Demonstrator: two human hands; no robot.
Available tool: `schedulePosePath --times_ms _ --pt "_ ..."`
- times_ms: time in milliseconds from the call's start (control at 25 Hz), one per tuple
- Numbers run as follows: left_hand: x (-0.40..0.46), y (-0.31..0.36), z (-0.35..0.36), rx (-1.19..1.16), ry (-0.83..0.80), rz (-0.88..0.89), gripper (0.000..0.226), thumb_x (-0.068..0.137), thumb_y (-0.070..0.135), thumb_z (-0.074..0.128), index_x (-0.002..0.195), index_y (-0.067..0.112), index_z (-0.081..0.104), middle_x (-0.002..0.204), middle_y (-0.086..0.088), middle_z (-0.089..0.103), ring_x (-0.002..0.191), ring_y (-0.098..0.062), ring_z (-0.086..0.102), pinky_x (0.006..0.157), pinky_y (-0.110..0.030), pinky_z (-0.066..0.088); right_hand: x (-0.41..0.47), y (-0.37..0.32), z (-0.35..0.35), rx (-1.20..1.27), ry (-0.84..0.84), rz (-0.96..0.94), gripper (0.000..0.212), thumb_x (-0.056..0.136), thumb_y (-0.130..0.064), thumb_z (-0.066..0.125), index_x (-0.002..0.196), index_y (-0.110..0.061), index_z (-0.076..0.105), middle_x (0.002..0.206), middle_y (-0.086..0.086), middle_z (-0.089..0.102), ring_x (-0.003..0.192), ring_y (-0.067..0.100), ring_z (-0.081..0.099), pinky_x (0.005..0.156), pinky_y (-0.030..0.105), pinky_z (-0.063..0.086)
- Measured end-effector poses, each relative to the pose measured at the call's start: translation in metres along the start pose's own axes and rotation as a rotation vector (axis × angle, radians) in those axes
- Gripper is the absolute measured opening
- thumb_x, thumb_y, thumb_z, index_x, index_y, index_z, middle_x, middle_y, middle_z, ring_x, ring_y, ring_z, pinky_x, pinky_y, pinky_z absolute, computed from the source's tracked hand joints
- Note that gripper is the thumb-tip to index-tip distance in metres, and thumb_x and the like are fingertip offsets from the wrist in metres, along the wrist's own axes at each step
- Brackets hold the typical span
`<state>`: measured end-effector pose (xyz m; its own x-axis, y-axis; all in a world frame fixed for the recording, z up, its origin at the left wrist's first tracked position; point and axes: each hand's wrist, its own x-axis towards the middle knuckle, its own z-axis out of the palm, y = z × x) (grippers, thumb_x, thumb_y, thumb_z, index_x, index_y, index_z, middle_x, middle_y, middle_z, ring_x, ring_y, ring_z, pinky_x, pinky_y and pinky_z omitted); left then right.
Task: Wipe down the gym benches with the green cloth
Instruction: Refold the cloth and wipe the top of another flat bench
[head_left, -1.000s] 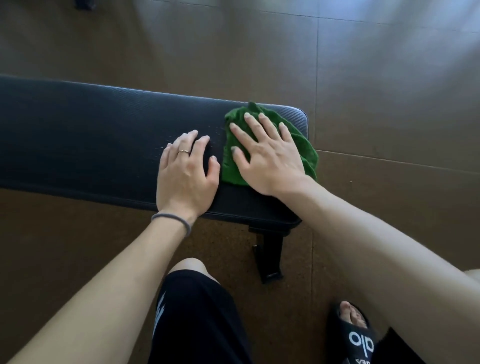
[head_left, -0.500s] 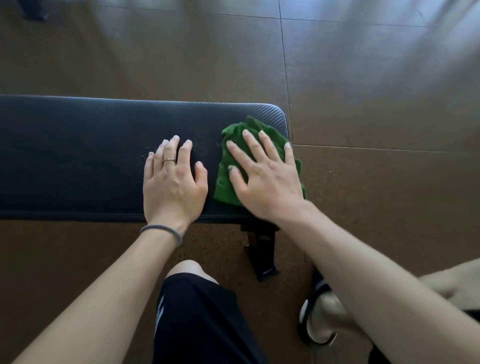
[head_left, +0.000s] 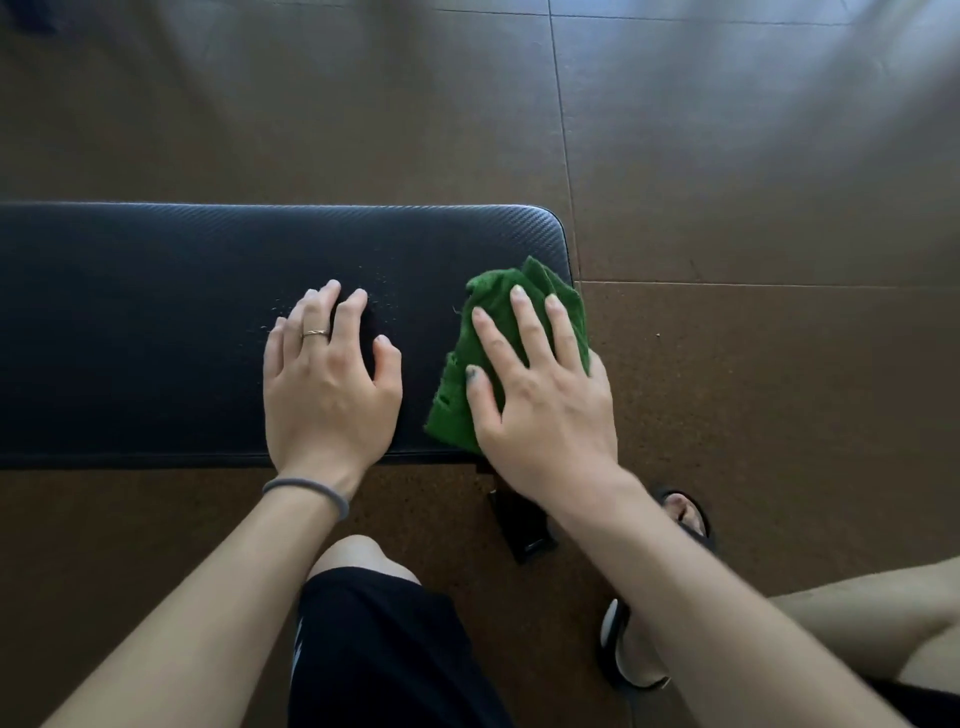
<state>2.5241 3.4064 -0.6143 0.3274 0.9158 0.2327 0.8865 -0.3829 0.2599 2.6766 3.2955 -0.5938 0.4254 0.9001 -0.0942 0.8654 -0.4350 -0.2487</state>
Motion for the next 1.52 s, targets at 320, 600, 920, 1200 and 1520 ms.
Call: schedulePosePath --times_ms 320,600,920,1200,1520 --pt "0.002 0.0 0.002 -0.018 0.008 -0.006 0.058 0.098 0.045 0.032 0.146 0.019 0.052 0.159 -0.006 0.043 0.151 -0.024 0.033 0.126 -0.045 0.02 0.087 0.008 -0.009 0.055 0.032 0.034 0.061 0.106 -0.053 0.022 0.164 -0.036 0.015 0.174 -0.001 0.002 0.16 0.023 -0.005 0.128 0.049 0.014" --pt "0.001 0.001 0.003 -0.008 0.014 -0.01 0.055 0.099 0.042 0.035 0.146 0.019 0.053 0.159 -0.005 0.044 0.15 -0.024 0.035 0.126 -0.045 0.021 0.041 0.014 -0.002 0.044 0.04 0.003 0.062 0.105 -0.053 0.024 0.164 -0.034 0.018 0.174 0.001 0.003 0.16 0.025 -0.005 0.13 0.045 0.007" --pt "0.002 0.0 0.0 -0.015 0.016 -0.015 0.055 0.099 0.043 0.036 0.145 0.019 0.053 0.158 -0.005 0.045 0.149 -0.025 0.036 0.126 -0.046 0.024 0.069 0.017 -0.01 0.247 0.046 0.142 0.059 0.107 -0.052 0.028 0.163 -0.038 0.018 0.174 -0.005 -0.002 0.151 0.029 0.024 0.113 0.046 0.037" --pt "0.001 0.002 0.002 0.01 0.022 -0.021 0.057 0.098 0.043 0.034 0.146 0.018 0.053 0.158 -0.007 0.045 0.15 -0.025 0.037 0.126 -0.046 0.024 0.052 0.017 -0.014 0.324 0.025 0.242 0.061 0.11 -0.046 0.029 0.165 -0.031 0.011 0.168 0.012 0.015 0.132 0.041 0.049 0.105 0.044 0.041" --pt "0.001 0.002 0.0 -0.018 0.022 -0.029 0.054 0.098 0.042 0.037 0.144 0.018 0.055 0.157 -0.007 0.047 0.149 -0.025 0.038 0.126 -0.045 0.023 0.047 0.011 -0.015 0.306 0.015 0.207 0.061 0.11 -0.045 0.026 0.166 -0.026 0.01 0.172 0.012 0.001 0.147 0.037 0.031 0.113 0.046 0.036"
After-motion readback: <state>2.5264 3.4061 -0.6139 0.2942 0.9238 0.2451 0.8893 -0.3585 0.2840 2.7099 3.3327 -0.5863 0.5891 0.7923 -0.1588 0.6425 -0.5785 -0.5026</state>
